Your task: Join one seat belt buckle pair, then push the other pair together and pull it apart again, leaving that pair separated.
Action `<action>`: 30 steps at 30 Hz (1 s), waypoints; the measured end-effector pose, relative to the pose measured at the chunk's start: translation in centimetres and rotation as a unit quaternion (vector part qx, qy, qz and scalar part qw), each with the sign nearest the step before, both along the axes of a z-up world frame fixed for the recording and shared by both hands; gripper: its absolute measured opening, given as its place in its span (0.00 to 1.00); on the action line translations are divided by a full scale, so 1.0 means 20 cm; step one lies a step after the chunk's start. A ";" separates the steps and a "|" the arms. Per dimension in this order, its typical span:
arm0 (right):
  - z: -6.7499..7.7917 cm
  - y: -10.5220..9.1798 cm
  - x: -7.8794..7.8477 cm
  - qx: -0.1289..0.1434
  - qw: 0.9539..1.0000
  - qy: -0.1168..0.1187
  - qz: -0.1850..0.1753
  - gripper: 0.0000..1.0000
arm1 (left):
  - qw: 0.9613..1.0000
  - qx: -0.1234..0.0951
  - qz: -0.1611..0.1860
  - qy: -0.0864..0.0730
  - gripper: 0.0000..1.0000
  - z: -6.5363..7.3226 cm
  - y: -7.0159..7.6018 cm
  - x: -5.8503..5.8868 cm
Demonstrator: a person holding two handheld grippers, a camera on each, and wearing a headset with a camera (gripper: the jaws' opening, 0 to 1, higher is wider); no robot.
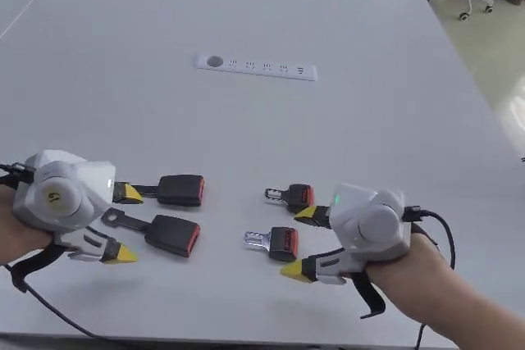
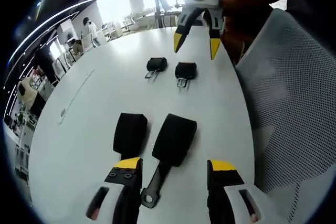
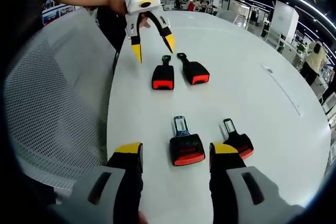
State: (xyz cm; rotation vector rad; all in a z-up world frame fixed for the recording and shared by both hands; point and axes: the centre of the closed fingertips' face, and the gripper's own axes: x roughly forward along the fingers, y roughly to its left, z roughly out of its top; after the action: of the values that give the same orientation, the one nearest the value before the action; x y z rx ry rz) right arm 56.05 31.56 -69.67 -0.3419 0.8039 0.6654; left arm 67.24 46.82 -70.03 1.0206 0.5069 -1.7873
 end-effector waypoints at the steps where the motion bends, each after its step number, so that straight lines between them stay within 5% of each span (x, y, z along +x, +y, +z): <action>1: 0.00 0.00 0.00 0.000 1.000 0.001 0.001 0.48 | 1.000 0.001 -0.004 -0.001 0.49 -0.01 -0.01 0.00; 22: -0.11 -0.01 0.06 -0.017 0.998 0.035 0.044 0.41 | 1.000 0.013 -0.027 0.002 0.44 -0.12 -0.13 0.01; 30: -0.18 -0.04 0.06 -0.026 0.997 0.053 0.056 0.39 | 0.999 0.027 -0.040 0.015 0.36 -0.16 -0.12 0.00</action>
State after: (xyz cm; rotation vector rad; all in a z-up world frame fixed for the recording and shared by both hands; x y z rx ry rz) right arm 57.28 30.68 -73.20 -0.4036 0.9094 0.7736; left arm 67.31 44.32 -73.17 1.0660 0.5423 -1.8701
